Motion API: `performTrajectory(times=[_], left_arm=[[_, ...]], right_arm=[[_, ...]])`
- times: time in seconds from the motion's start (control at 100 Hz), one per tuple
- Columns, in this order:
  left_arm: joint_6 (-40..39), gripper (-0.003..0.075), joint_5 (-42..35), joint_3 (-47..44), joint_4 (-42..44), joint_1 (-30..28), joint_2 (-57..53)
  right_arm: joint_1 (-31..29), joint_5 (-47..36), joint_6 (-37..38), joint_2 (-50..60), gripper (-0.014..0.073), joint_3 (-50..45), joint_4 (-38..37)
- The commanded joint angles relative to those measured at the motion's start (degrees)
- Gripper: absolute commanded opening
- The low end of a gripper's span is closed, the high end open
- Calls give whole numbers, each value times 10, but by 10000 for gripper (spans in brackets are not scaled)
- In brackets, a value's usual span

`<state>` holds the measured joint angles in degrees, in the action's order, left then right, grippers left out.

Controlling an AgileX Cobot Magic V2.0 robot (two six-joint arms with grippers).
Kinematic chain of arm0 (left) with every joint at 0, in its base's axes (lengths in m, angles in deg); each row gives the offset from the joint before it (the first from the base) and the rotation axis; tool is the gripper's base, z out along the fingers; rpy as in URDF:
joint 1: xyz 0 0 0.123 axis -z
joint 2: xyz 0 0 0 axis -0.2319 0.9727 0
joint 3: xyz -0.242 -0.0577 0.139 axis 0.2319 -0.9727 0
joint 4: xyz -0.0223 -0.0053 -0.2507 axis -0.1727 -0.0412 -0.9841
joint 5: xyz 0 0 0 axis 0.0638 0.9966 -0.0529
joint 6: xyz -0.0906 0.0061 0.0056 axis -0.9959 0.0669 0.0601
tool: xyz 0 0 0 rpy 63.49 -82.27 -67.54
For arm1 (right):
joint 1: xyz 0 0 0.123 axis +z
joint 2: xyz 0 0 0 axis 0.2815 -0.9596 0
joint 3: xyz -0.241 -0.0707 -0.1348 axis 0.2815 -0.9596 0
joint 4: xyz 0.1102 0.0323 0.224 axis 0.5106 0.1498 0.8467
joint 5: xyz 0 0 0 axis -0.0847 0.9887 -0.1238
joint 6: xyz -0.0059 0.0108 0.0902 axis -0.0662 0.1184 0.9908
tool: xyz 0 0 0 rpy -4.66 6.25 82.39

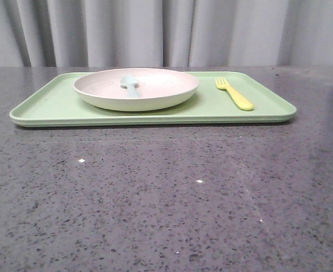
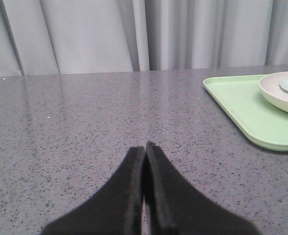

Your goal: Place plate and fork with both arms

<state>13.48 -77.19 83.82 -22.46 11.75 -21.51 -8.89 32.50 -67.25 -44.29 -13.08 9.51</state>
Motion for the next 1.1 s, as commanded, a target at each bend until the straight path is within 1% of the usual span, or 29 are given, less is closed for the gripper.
performTrajectory(times=[0.0,0.2,0.24,0.35,1.09], left_arm=[[-5,-20,-43,-7,-4,2,-19],[-5,-20,-43,-7,-4,2,-19],[-5,-20,-43,-7,-4,2,-19],[-5,-20,-43,-7,-4,2,-19],[-5,-20,-43,-7,-4,2,-19]], right_arm=[[-18,-51,-8,12,-67,-6,11],[-41,-36,-8,64,-67,-51,14],[-44,-14,-8,76,-67,-51,15],[-48,10,-8,102,-67,-51,15],[-48,18,-8,103,-67,-51,15]])
